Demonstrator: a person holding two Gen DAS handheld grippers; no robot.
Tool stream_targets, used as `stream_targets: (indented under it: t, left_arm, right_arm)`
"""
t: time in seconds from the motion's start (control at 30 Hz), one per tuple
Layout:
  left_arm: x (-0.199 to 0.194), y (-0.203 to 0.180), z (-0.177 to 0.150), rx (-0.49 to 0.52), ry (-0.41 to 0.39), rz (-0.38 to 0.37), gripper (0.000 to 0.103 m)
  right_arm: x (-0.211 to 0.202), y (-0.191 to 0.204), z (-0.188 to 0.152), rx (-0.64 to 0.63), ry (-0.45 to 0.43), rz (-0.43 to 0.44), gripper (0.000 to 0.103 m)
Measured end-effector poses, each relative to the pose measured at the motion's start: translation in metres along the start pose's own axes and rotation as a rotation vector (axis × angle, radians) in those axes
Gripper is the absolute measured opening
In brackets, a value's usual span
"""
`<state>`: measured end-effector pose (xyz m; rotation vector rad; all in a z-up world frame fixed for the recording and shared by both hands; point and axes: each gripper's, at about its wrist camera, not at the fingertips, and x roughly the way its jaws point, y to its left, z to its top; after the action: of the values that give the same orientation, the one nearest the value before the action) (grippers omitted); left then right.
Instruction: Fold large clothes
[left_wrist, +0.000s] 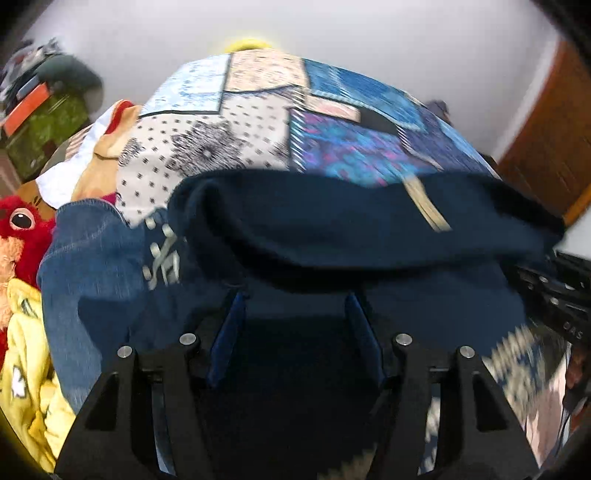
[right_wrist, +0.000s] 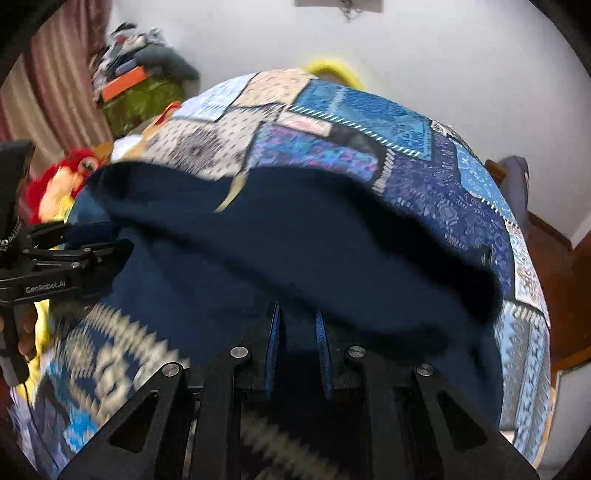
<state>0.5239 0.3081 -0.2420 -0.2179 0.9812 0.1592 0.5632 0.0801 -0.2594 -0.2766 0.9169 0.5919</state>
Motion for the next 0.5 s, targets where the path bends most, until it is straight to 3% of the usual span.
stream_targets:
  t: [0.13, 0.2, 0.33, 0.5]
  left_arm:
    - [0.007, 0.019, 0.021, -0.051, -0.040, 0.110, 0.058]
    - [0.004, 0.024, 0.025, -0.050, -0.048, 0.141, 0.058]
    - [-0.017, 0.017, 0.011, -0.004, -0.064, 0.038, 0.058]
    - [-0.041, -0.028, -0.026, 0.132, -0.049, -0.053, 0.060]
  right_arm:
    - [0.011, -0.030, 0.023, 0.068, -0.021, -0.158, 0.015]
    - [0.007, -0.042, 0.027, 0.117, -0.029, -0.195, 0.015]
    - [-0.017, -0.034, 0.020, 0.111, -0.071, -0.098, 0.015]
    - [-0.053, 0.013, -0.006, 0.031, -0.091, 0.078, 0.015]
